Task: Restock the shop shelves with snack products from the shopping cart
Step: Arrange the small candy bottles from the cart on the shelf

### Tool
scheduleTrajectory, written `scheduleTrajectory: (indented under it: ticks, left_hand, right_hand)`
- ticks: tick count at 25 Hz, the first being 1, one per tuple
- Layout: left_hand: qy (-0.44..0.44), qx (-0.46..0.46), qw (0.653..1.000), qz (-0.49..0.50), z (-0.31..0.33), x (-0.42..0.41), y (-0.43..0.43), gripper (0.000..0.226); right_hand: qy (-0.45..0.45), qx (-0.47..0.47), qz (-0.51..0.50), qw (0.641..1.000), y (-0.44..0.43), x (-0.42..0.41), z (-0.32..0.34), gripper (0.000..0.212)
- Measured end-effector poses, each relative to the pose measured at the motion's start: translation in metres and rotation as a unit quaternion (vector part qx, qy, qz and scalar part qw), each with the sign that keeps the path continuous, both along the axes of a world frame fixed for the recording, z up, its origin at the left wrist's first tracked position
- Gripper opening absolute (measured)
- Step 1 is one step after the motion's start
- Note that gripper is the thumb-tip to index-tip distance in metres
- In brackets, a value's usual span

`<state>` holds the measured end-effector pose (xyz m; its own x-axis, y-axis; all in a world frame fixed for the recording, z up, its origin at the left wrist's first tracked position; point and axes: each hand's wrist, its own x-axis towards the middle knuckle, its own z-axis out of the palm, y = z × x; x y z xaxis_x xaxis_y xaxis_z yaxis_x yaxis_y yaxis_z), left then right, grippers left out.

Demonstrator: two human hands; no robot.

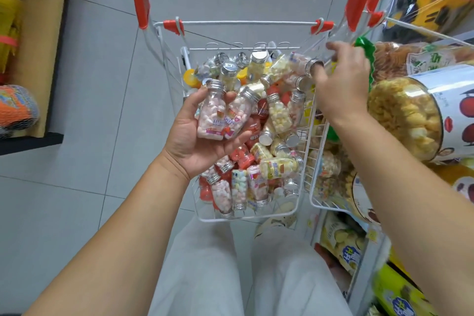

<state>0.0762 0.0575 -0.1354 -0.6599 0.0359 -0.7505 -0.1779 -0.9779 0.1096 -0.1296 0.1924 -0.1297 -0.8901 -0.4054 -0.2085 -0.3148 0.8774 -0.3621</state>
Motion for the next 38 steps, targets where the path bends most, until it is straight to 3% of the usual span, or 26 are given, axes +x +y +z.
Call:
scheduleTrajectory:
  ticks: [3, 5, 7, 9, 11, 13, 15, 18, 20, 22, 24, 26, 29, 34, 38]
  left_hand:
    - [-0.017, 0.002, 1.000, -0.002, -0.002, 0.002, 0.001, 0.039]
    - [-0.017, 0.003, 1.000, -0.003, -0.004, 0.003, 0.001, 0.039]
    - [-0.014, 0.009, 1.000, 0.008, -0.006, 0.003, 0.003, 0.039]
    - [0.005, 0.028, 0.999, 0.033, -0.008, 0.002, 0.006, 0.039]
    - [0.039, 0.051, 0.996, 0.063, -0.011, -0.001, 0.008, 0.039]
    - [0.083, 0.080, 0.990, 0.086, -0.015, -0.004, 0.011, 0.044]
    - [0.104, 0.112, 0.983, 0.106, -0.019, -0.004, 0.011, 0.052]
    - [0.110, 0.131, 0.978, 0.121, -0.021, 0.001, 0.009, 0.043]
    - [0.094, 0.135, 0.979, 0.124, -0.021, 0.004, 0.009, 0.039]
    - [0.079, 0.141, 0.979, 0.121, -0.022, 0.007, 0.011, 0.043]
    - [0.070, 0.147, 0.979, 0.122, -0.022, 0.008, 0.013, 0.044]
    - [0.071, 0.149, 0.979, 0.118, -0.021, 0.009, 0.015, 0.043]
    - [0.083, 0.151, 0.979, 0.111, -0.018, 0.012, 0.015, 0.037]
    - [0.093, 0.156, 0.977, 0.107, -0.018, 0.020, 0.014, 0.034]
    - [0.088, 0.157, 0.978, 0.101, -0.016, 0.021, 0.016, 0.035]
  right_hand:
    - [-0.046, 0.075, 0.040, 0.995, 0.004, -0.006, -0.024, 0.048]
    - [-0.028, 0.095, 0.033, 0.994, 0.003, -0.004, -0.027, 0.046]
    - [-0.002, 0.056, 0.015, 0.998, 0.004, 0.004, -0.014, 0.038]
    - [-0.027, -0.052, 0.005, 0.998, 0.010, 0.022, 0.004, 0.023]
    - [-0.166, -0.109, -0.003, 0.980, 0.016, 0.050, 0.018, 0.027]
    - [-0.341, -0.119, -0.022, 0.932, 0.022, 0.071, 0.020, 0.029]
    - [-0.418, -0.125, -0.032, 0.899, 0.024, 0.075, 0.021, 0.031]
    - [-0.468, -0.105, 0.021, 0.877, 0.016, 0.065, 0.025, 0.038]
    - [-0.423, -0.060, 0.066, 0.902, 0.009, 0.056, 0.026, 0.039]
    - [-0.243, -0.033, 0.052, 0.968, 0.004, 0.039, 0.016, 0.040]
    - [-0.100, 0.042, 0.054, 0.993, -0.002, 0.024, -0.002, 0.043]
    - [-0.043, 0.160, 0.098, 0.981, -0.009, 0.017, -0.023, 0.044]
    - [-0.006, 0.258, 0.115, 0.959, -0.028, 0.017, -0.040, 0.046]
    - [0.005, 0.330, 0.152, 0.932, -0.031, 0.024, -0.047, 0.052]
    - [-0.002, 0.311, 0.182, 0.933, -0.027, 0.026, -0.049, 0.044]
